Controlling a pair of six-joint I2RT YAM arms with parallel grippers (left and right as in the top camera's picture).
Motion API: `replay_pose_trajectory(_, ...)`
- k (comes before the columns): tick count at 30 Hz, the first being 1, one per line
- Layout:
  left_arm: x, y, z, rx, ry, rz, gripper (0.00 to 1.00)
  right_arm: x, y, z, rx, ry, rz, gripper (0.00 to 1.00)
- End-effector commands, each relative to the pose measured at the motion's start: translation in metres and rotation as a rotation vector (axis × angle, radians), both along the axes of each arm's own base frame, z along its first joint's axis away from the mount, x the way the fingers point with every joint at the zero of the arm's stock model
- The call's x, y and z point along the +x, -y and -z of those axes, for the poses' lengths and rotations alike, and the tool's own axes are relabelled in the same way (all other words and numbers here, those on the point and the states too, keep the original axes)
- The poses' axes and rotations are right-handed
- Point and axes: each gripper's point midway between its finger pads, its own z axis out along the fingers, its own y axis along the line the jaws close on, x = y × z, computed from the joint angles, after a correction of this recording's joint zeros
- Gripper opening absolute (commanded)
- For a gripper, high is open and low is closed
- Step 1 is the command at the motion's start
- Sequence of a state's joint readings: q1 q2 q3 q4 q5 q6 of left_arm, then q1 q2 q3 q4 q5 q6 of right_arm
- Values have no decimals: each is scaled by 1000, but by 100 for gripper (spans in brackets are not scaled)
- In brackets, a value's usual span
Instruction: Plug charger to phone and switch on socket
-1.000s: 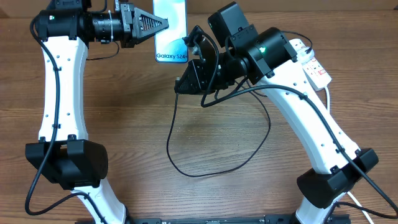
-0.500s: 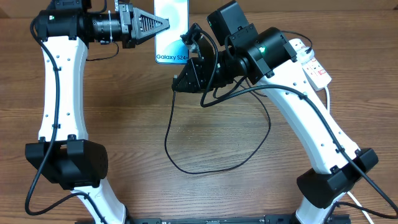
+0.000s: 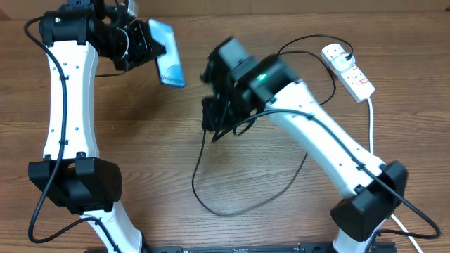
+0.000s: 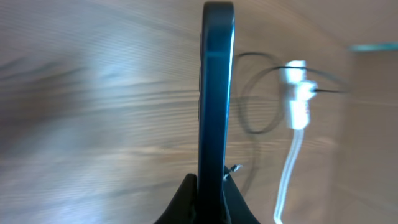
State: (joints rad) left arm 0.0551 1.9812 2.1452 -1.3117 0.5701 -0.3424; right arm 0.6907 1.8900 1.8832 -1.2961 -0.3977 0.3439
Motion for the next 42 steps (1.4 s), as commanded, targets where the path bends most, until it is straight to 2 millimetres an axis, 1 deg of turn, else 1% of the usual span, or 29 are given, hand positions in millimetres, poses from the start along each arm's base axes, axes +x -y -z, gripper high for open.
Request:
replay_pose_trajectory(1, -8, -31, 15, 197, -49, -76, 4, 1, 20, 56, -151, -40, 119, 4)
replay_pose_trajectory(3, -15, -37, 20, 238, -83, -87, 4, -2, 26, 82, -184, -63, 147, 4)
replay_pose_trajectory(6, -20, -39, 22, 251, -103, -81, 4, -6, 38, 117, -235, -87, 186, 4)
replay_pose_trajectory(7, -21, -39, 22, 253, -106, -77, 4, -8, 47, 136, -281, -95, 214, 4)
replay_pose_trajectory(10, -21, -38, 22, 252, -103, -70, 4, -16, 60, 165, -340, -123, 236, 4)
replay_pose_trajectory(11, -21, -38, 22, 252, -102, -70, 4, -18, 61, 170, -346, -128, 235, 8)
replay_pose_trajectory(12, -21, -38, 22, 252, -101, -70, 4, -18, 62, 175, -350, -130, 235, 15)
replay_pose_trajectory(14, -20, -38, 22, 252, -99, -70, 4, -15, 63, 180, -359, -119, 242, 19)
replay_pose_trajectory(16, -20, -37, 22, 252, -99, -68, 4, -11, 65, 181, -370, -97, 252, 31)
replay_pose_trajectory(20, -21, -36, 22, 252, -101, -66, 4, -8, 68, 181, -388, -102, 318, 41)
replay_pose_trajectory(23, -21, -36, 22, 252, -102, -66, 4, -9, 69, 181, -392, -128, 385, 41)
replay_pose_trajectory(26, -21, -36, 22, 252, -102, -66, 4, -5, 65, 181, -376, -137, 450, 41)
replay_pose_trajectory(29, -21, -36, 22, 251, -102, -66, 4, -1, 59, 185, -364, -118, 452, 41)
replay_pose_trajectory(34, -21, -36, 22, 251, -102, -66, 4, -9, 68, 204, -451, -133, 467, 41)
replay_pose_trajectory(39, -21, -36, 22, 251, -102, -66, 4, -6, 65, 205, -441, -131, 481, 36)
replay_pose_trajectory(42, -21, -36, 22, 251, -100, -66, 4, -8, 56, 204, -416, -133, 466, 36)
